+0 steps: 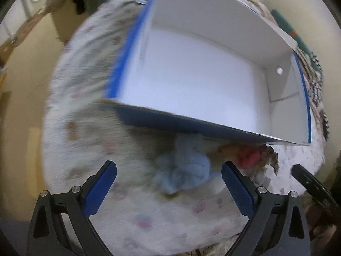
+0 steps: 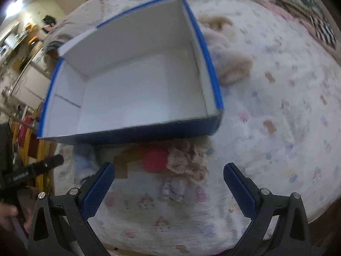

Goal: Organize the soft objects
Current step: 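Grasp the light-blue plush with the left tool while the right tool grasps the white sock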

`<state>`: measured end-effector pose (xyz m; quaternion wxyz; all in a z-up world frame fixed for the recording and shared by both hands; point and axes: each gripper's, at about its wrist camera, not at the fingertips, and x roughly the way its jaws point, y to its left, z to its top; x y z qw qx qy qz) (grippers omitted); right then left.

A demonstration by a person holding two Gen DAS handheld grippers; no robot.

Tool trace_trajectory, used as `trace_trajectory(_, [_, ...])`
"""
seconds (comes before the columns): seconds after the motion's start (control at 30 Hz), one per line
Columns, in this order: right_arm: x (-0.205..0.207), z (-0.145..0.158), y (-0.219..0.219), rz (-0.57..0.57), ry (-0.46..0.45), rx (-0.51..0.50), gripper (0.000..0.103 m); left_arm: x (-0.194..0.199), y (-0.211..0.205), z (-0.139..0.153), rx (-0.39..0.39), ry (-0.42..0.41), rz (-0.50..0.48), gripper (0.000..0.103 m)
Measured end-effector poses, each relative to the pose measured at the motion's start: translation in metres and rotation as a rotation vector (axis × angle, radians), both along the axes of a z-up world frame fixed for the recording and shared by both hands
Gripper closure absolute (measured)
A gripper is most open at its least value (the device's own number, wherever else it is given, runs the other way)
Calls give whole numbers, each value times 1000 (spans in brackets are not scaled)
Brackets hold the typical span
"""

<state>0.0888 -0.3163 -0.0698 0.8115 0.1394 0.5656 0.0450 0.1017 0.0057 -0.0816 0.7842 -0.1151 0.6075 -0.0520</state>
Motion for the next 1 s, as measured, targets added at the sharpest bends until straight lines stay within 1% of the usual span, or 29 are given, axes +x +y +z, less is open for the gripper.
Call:
trace_trajectory(0.03, [2,-5,-2,-12,18,-1,0,2,-5,-6,-2,-14,-15,5])
trace_trajectory(0.1, [3,-13,-6,-26,46,15,0,4,-12,-12,29,-23,-16,5])
trace_trajectory(0.17, [2,-21,-7,-30,80,16,0,7,-18,-19,13,-5,-31,5])
trace_trajectory(0.27, [3,-39,-5,-22,166,43,1,9,-28,-27,13,17,-62,5])
trace_trajectory(0.3, [3,-45,-3,-19,191,40,4,10,-31,-30,19,28,-71,5])
trace_trajectory(0.33, [3,-50,0,-11,207,31,11,11,-33,-34,28,47,-79,5])
trace_trajectory(0.37, [4,-54,4,1,223,21,14,11,-36,-39,29,59,-86,5])
trace_trajectory(0.4, [4,-58,10,16,239,13,14,10,-37,-42,27,64,-89,7])
trace_trajectory(0.43, [4,-62,13,24,251,7,14,10,-37,-45,32,64,-86,15])
trace_trajectory(0.47, [4,-66,17,31,263,-1,16,11,-37,-46,36,64,-84,25])
trace_trajectory(0.5, [5,-70,21,37,272,-8,19,12,-38,-48,31,67,-88,30])
trace_trajectory(0.53, [5,-73,23,39,281,-14,27,13,-40,-51,27,76,-94,39])
trace_trajectory(0.57, [5,-75,24,37,288,-17,38,13,-40,-53,26,88,-98,44])
trace_trajectory(0.6, [6,-76,25,34,294,-17,43,13,-41,-56,22,100,-102,46])
trace_trajectory(0.67, [5,-78,26,32,297,3,66,12,-41,-62,16,129,-109,54])
trace_trajectory(0.7, [5,-77,25,33,298,11,71,11,-42,-63,21,131,-113,58])
trace_trajectory(0.73, [4,-76,26,37,295,8,76,11,-45,-63,22,127,-125,65])
trace_trajectory(0.77, [4,-74,26,44,288,2,83,10,-47,-61,24,121,-138,69])
trace_trajectory(0.8, [1,-72,26,56,281,-3,84,9,-49,-59,29,110,-148,76])
trace_trajectory(0.87, [-4,-68,25,80,257,-4,86,7,-49,-53,39,97,-146,83])
trace_trajectory(0.93, [-9,-63,31,109,233,-2,89,-1,-42,-42,35,85,-129,86])
trace_trajectory(0.97, [-12,-60,33,123,222,2,95,-3,-39,-38,39,75,-118,86])
trace_trajectory(1.0, [-16,-57,36,135,213,4,95,-5,-37,-34,47,67,-111,86])
